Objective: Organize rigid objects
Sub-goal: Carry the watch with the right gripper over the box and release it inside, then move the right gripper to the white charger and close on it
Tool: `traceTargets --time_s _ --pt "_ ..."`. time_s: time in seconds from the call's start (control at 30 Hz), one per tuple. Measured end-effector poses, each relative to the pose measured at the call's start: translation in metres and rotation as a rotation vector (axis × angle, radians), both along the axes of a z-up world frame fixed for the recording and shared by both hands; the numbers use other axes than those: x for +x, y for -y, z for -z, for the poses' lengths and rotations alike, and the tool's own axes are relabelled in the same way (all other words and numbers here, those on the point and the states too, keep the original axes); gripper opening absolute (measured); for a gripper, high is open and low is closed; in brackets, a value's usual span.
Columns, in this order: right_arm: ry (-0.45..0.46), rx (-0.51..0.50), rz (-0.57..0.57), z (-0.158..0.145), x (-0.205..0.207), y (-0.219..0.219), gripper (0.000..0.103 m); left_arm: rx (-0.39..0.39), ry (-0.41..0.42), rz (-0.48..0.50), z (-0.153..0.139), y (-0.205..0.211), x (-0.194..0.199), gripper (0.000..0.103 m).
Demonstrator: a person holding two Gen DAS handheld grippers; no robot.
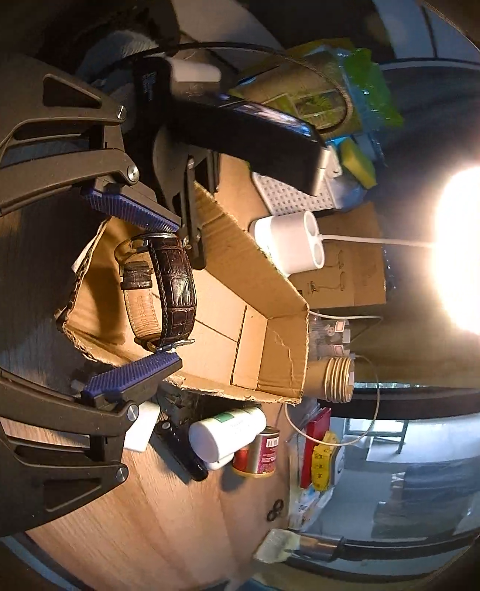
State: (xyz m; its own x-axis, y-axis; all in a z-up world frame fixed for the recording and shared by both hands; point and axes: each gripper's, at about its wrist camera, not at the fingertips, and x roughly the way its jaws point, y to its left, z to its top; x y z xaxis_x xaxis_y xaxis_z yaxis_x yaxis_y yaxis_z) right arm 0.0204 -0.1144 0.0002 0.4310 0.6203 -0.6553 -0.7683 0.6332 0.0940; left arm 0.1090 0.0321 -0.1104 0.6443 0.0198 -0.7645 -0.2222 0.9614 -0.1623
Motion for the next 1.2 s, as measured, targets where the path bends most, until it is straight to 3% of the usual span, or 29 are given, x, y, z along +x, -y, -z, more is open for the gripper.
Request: traceTargets --time_s 0.27,0.6,0.9,1.03,1.2 --pt "0.026 -0.027 -0.023 0.0 -0.006 0.0 0.072 0.0 -0.001 -0.001 0.0 -0.001 0.0 0.013" --pt "0.026 0.029 -0.019 -0.008 -0.005 0.01 0.078 -0.002 -0.001 -0.004 0.001 0.001 -0.001 0.013" --pt "0.061 0.088 0.161 -0.026 0.021 0.061 0.078 -0.002 0.0 -0.003 0.001 0.0 -0.001 0.013" --pt "0.034 0.073 0.258 -0.019 0.042 0.087 0.078 -0.002 0.0 -0.003 0.001 0.001 -0.001 0.013" --pt "-0.019 0.06 0.276 -0.001 0.052 0.098 0.078 -0.003 0.0 -0.004 0.001 0.001 -0.001 0.013"
